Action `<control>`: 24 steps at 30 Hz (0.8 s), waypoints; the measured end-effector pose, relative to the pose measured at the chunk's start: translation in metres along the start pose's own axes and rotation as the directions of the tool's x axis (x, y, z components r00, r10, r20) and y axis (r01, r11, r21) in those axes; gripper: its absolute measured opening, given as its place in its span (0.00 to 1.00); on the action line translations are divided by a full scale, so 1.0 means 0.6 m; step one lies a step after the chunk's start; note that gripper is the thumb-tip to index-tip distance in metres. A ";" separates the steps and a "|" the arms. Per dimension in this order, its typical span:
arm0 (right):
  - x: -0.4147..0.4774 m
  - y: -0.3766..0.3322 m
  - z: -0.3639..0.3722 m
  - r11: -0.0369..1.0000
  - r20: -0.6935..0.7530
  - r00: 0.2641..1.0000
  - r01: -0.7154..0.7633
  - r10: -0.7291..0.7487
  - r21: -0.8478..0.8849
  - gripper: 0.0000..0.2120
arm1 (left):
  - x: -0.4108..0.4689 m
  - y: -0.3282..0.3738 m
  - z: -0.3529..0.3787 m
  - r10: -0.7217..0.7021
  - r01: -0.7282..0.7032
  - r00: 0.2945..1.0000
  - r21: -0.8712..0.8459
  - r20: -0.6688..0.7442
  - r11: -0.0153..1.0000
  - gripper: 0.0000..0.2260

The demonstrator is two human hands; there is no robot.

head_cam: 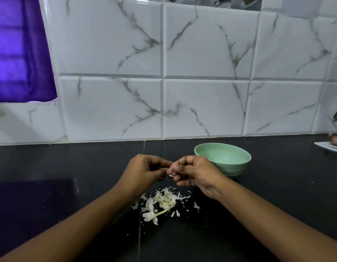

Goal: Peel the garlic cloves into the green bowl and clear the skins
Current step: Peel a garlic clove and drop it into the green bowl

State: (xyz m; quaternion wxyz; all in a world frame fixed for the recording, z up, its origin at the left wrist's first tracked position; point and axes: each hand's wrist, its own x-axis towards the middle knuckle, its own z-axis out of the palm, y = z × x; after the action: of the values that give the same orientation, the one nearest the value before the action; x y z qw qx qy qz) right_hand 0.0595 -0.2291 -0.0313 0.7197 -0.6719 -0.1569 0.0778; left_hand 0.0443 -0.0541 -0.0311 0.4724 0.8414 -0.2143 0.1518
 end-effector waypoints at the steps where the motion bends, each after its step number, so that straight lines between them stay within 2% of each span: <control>1: -0.001 -0.001 0.000 1.000 -0.001 1.000 0.000 0.000 0.012 0.02 | 0.000 0.001 0.000 -0.030 0.030 1.000 -0.074 0.006 0.997 0.07; 4: -0.001 -0.003 -0.002 0.999 0.035 0.999 0.005 -0.006 0.042 0.03 | 0.001 -0.001 -0.001 -0.155 0.153 0.988 -0.291 0.016 0.944 0.07; 6: -0.002 -0.008 -0.004 1.000 0.065 0.998 -0.002 0.000 0.030 0.04 | 0.002 -0.003 -0.001 -0.232 0.232 0.972 -0.373 0.045 0.898 0.07; 11: -0.005 -0.008 0.001 0.999 0.068 0.997 0.032 -0.029 -0.036 0.04 | 0.003 -0.003 -0.004 -0.314 0.335 0.942 -0.434 0.122 0.837 0.13; 15: -0.005 -0.007 0.007 0.990 0.073 0.993 0.097 -0.090 -0.105 0.07 | 0.002 -0.002 -0.005 -0.349 0.406 0.914 -0.465 0.207 0.787 0.12; 18: -0.005 -0.008 0.007 0.985 0.055 0.991 0.124 -0.118 -0.121 0.08 | 0.003 -0.001 -0.007 -0.341 0.394 0.919 -0.474 0.196 0.787 0.12; 24: -0.004 -0.007 0.004 0.975 0.041 0.992 0.127 -0.122 -0.183 0.10 | 0.004 0.000 -0.007 -0.301 0.325 0.945 -0.449 0.125 0.833 0.06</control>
State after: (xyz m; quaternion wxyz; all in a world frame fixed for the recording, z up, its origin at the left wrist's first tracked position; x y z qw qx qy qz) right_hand 0.0559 -0.2283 -0.0273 0.6552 -0.7234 -0.2158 0.0276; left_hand 0.0458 -0.0512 -0.0279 0.6724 0.7312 -0.1152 -0.0039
